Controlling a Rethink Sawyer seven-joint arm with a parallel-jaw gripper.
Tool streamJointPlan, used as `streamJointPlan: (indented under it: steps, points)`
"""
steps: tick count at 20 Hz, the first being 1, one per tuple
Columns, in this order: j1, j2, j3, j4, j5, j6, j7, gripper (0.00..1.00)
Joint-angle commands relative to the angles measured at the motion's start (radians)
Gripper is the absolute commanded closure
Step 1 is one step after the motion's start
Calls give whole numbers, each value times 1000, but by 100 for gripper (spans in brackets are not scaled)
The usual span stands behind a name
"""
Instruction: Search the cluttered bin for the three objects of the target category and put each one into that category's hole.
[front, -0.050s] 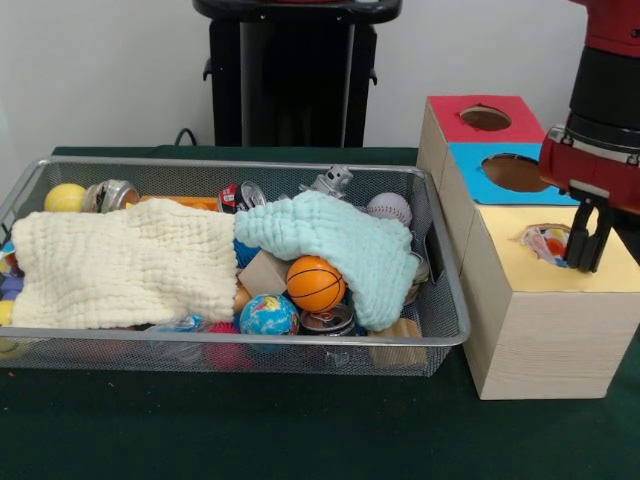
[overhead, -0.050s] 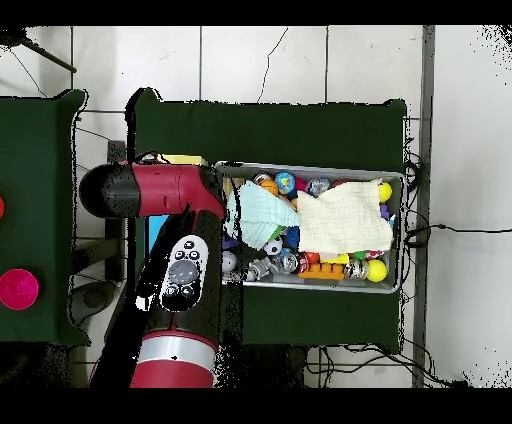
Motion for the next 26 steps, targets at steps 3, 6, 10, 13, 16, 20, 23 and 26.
streamJointPlan:
  steps: [3,6,10,13,16,20,23,26]
  points:
    - [-36,-16,43,78,-13,92,49,100]
    - [-40,-15,42,83,-22,88,39,100]
    - [-61,-19,68,122,-22,51,22,100]
    - [-64,2,65,110,-35,33,18,100]
    - [-83,30,77,101,-50,-6,-1,100]
    - [-98,32,97,122,-56,-40,-9,100]
    - [-98,16,104,144,-59,-44,-6,100]
    - [-88,10,110,162,-52,-41,9,100]
